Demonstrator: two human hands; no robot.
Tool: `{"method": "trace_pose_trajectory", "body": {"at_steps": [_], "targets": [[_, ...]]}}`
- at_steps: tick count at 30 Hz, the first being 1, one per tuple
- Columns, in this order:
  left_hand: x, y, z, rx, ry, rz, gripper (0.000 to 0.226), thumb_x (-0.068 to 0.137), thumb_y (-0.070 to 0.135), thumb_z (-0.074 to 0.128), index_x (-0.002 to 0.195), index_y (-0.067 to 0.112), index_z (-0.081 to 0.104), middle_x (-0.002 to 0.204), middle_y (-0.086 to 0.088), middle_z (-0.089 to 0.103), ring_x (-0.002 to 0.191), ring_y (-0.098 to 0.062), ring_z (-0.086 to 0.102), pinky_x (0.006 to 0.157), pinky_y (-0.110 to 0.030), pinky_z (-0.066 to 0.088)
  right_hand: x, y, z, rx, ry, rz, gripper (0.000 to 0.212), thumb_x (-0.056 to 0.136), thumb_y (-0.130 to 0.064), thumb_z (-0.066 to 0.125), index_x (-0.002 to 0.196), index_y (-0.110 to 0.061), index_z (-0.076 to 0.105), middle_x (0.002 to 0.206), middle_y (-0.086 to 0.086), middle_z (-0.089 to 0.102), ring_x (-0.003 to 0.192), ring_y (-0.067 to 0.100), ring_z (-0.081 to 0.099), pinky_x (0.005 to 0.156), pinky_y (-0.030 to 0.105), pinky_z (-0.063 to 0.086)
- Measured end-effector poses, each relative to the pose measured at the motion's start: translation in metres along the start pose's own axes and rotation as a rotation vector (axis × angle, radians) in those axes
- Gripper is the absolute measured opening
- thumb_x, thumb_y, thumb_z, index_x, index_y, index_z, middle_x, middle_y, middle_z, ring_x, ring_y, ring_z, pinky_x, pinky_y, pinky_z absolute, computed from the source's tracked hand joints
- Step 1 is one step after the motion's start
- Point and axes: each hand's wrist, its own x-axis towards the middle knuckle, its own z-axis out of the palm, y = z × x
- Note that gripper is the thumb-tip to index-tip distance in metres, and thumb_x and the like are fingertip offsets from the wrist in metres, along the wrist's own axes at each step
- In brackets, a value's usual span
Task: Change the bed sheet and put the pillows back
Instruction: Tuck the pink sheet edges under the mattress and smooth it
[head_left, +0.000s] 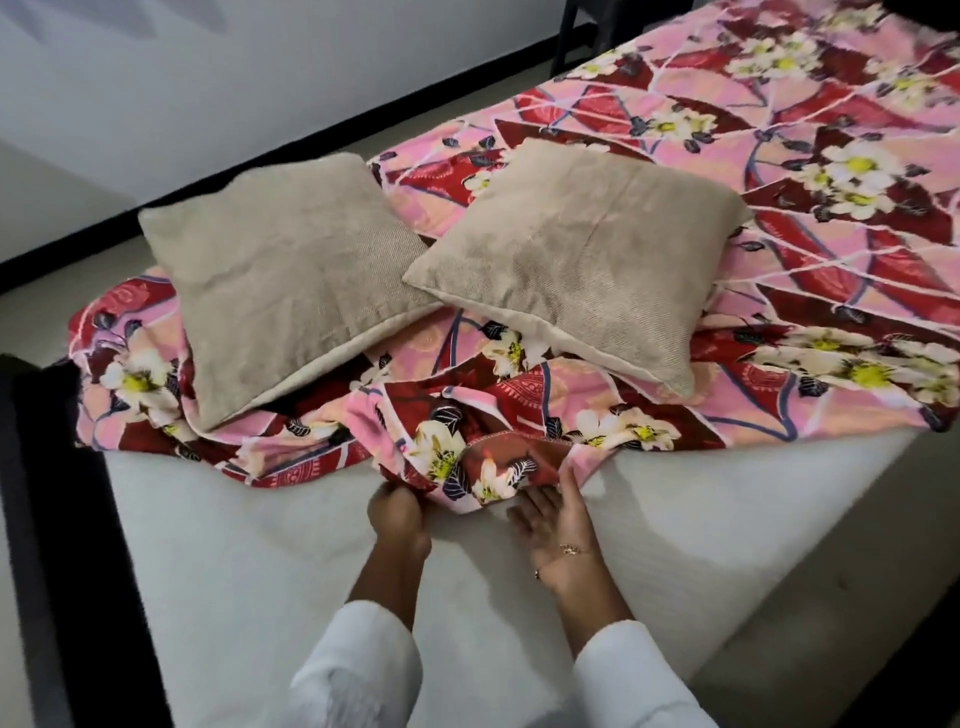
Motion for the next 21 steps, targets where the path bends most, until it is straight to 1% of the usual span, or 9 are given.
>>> {"method": "trace_pose_trajectory", "body": {"at_steps": [3, 5, 6, 7, 9, 12, 17, 19, 21], "targets": [[0.010, 0.016, 0.019, -0.277, -0.198, 0.019, 0.030, 0.092, 0.015, 0.054, 0.119, 0.002, 0.058, 0.121, -0.017, 0.060, 0.091, -0.028, 0.063, 0.081, -0.037, 0.050, 0.013, -0.001, 0.014, 0.026, -0.094, -0.060, 0.060, 0.055, -0.059, 0.075, 0.094, -0.016, 0.063, 0.074, 0.001, 0.065, 0.073, 0.017, 0.060, 0.065, 0.031, 0.051], [0.010, 0.027, 0.024, -0.460, -0.363, -0.022, 0.040, 0.092, 0.042, 0.047, 0.109, 0.008, 0.060, 0.098, -0.012, 0.066, 0.073, -0.020, 0.067, 0.060, -0.026, 0.055, 0.015, -0.002, 0.021, 0.136, -0.178, -0.100, 0.071, 0.021, -0.046, 0.092, 0.081, -0.018, 0.066, 0.066, -0.001, 0.067, 0.070, 0.015, 0.064, 0.070, 0.032, 0.052], [0.010, 0.032, 0.025, -0.516, -0.408, -0.052, 0.040, 0.091, 0.049, 0.045, 0.098, 0.012, 0.059, 0.079, -0.007, 0.062, 0.053, -0.013, 0.062, 0.043, -0.018, 0.048, 0.015, -0.001, 0.023, 0.217, -0.213, -0.114, 0.064, 0.022, -0.033, 0.095, 0.078, -0.017, 0.068, 0.062, 0.000, 0.064, 0.067, 0.015, 0.065, 0.071, 0.034, 0.054], [0.008, 0.037, 0.023, -0.528, -0.439, -0.062, 0.037, 0.092, 0.050, 0.044, 0.087, 0.015, 0.056, 0.063, -0.001, 0.054, 0.039, -0.006, 0.049, 0.031, -0.014, 0.036, 0.012, 0.001, 0.025, 0.278, -0.228, -0.124, 0.044, 0.039, -0.020, 0.092, 0.077, -0.015, 0.070, 0.059, 0.001, 0.060, 0.061, 0.015, 0.066, 0.069, 0.035, 0.057], [0.006, 0.042, 0.022, -0.471, -0.467, -0.052, 0.031, 0.097, 0.037, 0.039, 0.074, 0.017, 0.046, 0.045, 0.008, 0.041, 0.029, -0.001, 0.032, 0.027, -0.011, 0.022, 0.007, 0.001, 0.029, 0.324, -0.163, -0.143, 0.005, 0.080, -0.009, 0.065, 0.083, -0.011, 0.069, 0.062, 0.002, 0.052, 0.053, 0.012, 0.064, 0.064, 0.033, 0.058], [0.005, 0.044, 0.005, -0.476, -0.442, -0.070, 0.032, 0.100, 0.018, 0.033, 0.068, 0.017, 0.036, 0.040, 0.008, 0.038, 0.031, -0.002, 0.034, 0.032, -0.011, 0.026, -0.001, 0.014, 0.032, 0.256, -0.087, -0.114, 0.016, 0.096, -0.019, 0.047, 0.090, -0.012, 0.060, 0.077, 0.003, 0.052, 0.065, 0.014, 0.064, 0.057, 0.026, 0.056], [-0.038, 0.023, -0.049, -0.424, -0.456, -0.095, 0.028, 0.092, 0.010, 0.031, 0.072, 0.015, 0.049, 0.043, 0.003, 0.051, 0.038, -0.007, 0.049, 0.042, -0.012, 0.042, -0.031, 0.060, 0.043, 0.048, -0.053, -0.004, 0.027, 0.093, -0.037, 0.048, 0.080, -0.015, 0.056, 0.075, 0.007, 0.055, 0.067, 0.017, 0.055, 0.061, 0.031, 0.048], [-0.057, 0.006, -0.084, -0.458, -0.501, -0.097, 0.029, 0.085, 0.009, 0.038, 0.082, 0.008, 0.067, 0.065, -0.007, 0.069, 0.055, -0.015, 0.066, 0.051, -0.021, 0.054, -0.052, 0.078, 0.052, 0.017, -0.119, -0.058, 0.036, 0.083, -0.049, 0.054, 0.075, -0.015, 0.064, 0.067, 0.005, 0.065, 0.059, 0.015, 0.062, 0.059, 0.027, 0.050], [-0.072, -0.011, -0.128, -0.487, -0.546, -0.139, 0.031, 0.069, 0.013, 0.057, 0.094, 0.002, 0.073, 0.095, -0.014, 0.072, 0.082, -0.024, 0.071, 0.066, -0.033, 0.059, -0.073, 0.101, 0.060, 0.027, -0.158, -0.238, 0.035, 0.073, -0.051, 0.066, 0.087, -0.019, 0.071, 0.079, 0.004, 0.072, 0.069, 0.015, 0.069, 0.072, 0.029, 0.052]]}}
